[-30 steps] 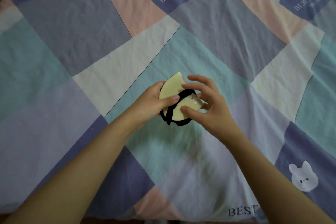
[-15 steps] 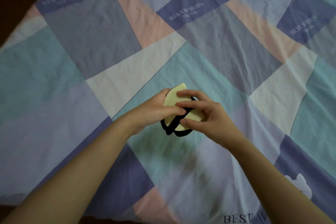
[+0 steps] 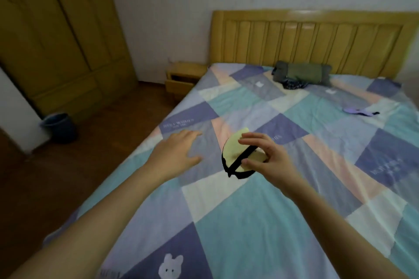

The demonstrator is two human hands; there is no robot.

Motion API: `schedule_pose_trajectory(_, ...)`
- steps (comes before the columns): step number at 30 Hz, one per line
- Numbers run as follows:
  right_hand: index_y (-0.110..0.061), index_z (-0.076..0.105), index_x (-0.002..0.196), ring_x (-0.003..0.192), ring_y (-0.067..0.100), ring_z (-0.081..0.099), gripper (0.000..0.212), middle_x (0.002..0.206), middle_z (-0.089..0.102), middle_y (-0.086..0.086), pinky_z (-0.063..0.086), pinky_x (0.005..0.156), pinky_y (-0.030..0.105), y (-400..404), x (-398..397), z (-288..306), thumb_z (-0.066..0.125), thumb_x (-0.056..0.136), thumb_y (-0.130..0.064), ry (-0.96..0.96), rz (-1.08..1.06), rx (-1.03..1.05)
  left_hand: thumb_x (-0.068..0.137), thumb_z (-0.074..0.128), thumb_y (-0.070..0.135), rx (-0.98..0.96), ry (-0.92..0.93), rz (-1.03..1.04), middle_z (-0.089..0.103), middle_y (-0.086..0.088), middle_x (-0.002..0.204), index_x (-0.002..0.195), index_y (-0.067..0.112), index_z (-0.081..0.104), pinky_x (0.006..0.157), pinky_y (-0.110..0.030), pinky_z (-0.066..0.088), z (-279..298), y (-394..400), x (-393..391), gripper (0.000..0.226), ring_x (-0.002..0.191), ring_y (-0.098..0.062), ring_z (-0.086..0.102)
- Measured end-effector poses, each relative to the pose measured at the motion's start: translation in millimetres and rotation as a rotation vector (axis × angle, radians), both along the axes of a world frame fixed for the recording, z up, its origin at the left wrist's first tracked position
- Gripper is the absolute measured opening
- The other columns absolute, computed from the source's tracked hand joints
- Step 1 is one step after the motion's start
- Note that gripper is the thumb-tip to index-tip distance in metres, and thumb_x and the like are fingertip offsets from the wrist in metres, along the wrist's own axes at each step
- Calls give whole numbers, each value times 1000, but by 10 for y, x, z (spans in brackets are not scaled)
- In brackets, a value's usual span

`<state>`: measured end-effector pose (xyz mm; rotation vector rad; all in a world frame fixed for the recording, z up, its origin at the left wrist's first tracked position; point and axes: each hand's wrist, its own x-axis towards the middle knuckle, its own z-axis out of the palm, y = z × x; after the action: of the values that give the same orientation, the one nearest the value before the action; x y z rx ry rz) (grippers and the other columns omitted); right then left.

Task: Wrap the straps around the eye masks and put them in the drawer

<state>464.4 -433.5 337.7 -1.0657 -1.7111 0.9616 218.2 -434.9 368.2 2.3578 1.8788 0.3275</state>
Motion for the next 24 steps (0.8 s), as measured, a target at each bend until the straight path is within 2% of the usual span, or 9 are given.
schedule_pose_trajectory(2, -30, 69, 101, 116, 4, 54, 45, 122, 58, -11, 41, 90, 13, 21, -207, 510, 76, 71, 3, -26, 43, 84, 89, 55, 48, 95, 115, 37, 34, 7, 149, 147, 30, 25, 92, -33, 40, 450, -129, -198, 68, 131, -17, 39)
schedule_pose_trajectory(4, -27, 69, 104, 116, 5, 52, 41, 123, 57, -10, 42, 87, 9, 3, -441, 973, 75, 74, 0, -45, 106, 146, 89, 52, 51, 146, 173, 86, 34, 7, 149, 148, 31, 20, 91, -35, 41, 866, -293, -417, 70, 129, -18, 40)
schedule_pose_trajectory(8, -23, 69, 107, 115, 5, 51, 38, 122, 56, -8, 45, 85, 9, -133, -982, 1761, 73, 76, -2, -66, 236, 273, 89, 52, 53, 179, 137, 204, 31, 7, 152, 149, 36, 15, 96, -36, 44, 1611, -754, -924, 72, 132, -16, 40)
schedule_pose_trajectory(11, -26, 68, 108, 116, 2, 50, 40, 124, 55, -9, 45, 89, 13, -218, -1468, 2204, 75, 76, -3, -86, 346, 386, 90, 53, 50, 246, 130, 293, 34, 8, 151, 149, 37, 15, 96, -35, 46, 2011, -1155, -1439, 71, 129, -13, 44)
schedule_pose_trajectory(14, -31, 68, 107, 118, 6, 50, 42, 124, 55, -11, 44, 90, 12, -262, -2102, 2477, 76, 75, -4, -69, 481, 464, 90, 52, 51, 249, 172, 354, 40, 10, 147, 148, 38, 17, 95, -33, 46, 2247, -1499, -2074, 69, 126, -11, 46)
schedule_pose_trajectory(17, -36, 65, 107, 121, 5, 47, 41, 125, 51, -18, 47, 92, 17, -402, -2919, 2644, 74, 77, -9, -70, 602, 496, 89, 53, 53, 222, 234, 434, 43, 11, 144, 146, 39, 19, 87, -28, 46, 2470, -1832, -2743, 68, 116, -11, 52)
schedule_pose_trajectory(21, -31, 65, 110, 124, 5, 42, 38, 126, 48, -20, 50, 96, 29, -638, -4183, 2811, 72, 79, -8, -14, 706, 496, 87, 51, 59, 218, 258, 547, 44, 13, 143, 144, 39, 26, 83, -29, 47, 2743, -2215, -3722, 66, 115, -10, 54)
schedule_pose_trajectory(24, -27, 65, 111, 123, 5, 43, 39, 125, 49, -19, 52, 93, 27, -781, -5034, 2903, 71, 79, -5, 35, 762, 480, 90, 44, 60, 236, 273, 604, 46, 12, 142, 143, 38, 28, 82, -28, 44, 2817, -2416, -4432, 60, 117, -9, 53)
